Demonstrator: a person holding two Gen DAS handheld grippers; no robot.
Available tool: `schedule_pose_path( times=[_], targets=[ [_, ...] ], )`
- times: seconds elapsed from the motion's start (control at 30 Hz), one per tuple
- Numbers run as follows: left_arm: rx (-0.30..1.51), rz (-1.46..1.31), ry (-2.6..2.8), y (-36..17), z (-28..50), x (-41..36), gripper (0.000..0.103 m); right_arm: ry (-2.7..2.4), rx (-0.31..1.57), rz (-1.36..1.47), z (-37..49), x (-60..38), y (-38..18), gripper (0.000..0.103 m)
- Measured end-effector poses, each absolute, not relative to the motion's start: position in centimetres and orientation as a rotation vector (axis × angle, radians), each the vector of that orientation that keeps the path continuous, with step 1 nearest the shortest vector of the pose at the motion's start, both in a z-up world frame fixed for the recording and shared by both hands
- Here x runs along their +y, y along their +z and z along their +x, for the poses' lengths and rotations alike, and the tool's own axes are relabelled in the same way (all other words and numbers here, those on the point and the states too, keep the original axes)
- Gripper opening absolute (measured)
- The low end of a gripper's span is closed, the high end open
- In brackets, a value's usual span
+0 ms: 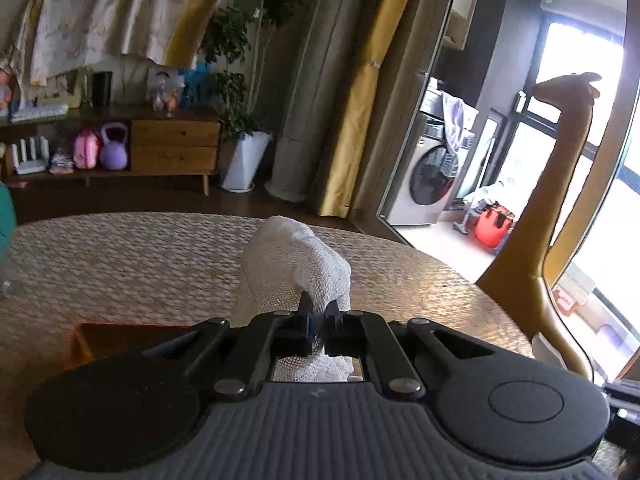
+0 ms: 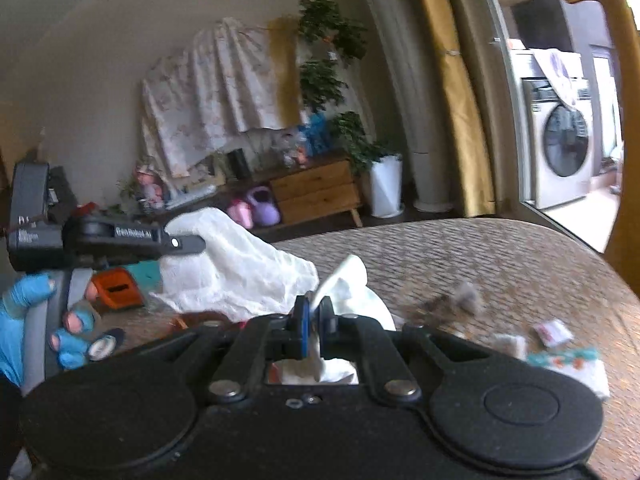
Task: Organize soft objects
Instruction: 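Lower both held cloths into the red box and open both tools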
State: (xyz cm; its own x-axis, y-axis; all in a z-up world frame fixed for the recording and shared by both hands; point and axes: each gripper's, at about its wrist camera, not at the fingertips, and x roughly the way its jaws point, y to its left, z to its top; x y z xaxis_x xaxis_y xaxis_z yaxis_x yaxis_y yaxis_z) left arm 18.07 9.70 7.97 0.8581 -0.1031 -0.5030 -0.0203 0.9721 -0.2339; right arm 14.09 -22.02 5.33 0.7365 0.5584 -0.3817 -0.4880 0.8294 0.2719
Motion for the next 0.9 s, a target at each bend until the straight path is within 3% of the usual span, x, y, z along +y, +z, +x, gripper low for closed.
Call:
schedule_pose_path(
  times=[0.47,0.9],
  targets=[
    [0.592,-0.154,0.103,6.6,16.8,18.0,0.005,0.767,0.487,0.064,17.5,-9.6,6.3,0.005],
    [0.727,-0.078,0.174,0.5,20.0,22.8,0.005,0.875,0.512,-0.013,20.4,0.4,1.6,0.005]
  ],
)
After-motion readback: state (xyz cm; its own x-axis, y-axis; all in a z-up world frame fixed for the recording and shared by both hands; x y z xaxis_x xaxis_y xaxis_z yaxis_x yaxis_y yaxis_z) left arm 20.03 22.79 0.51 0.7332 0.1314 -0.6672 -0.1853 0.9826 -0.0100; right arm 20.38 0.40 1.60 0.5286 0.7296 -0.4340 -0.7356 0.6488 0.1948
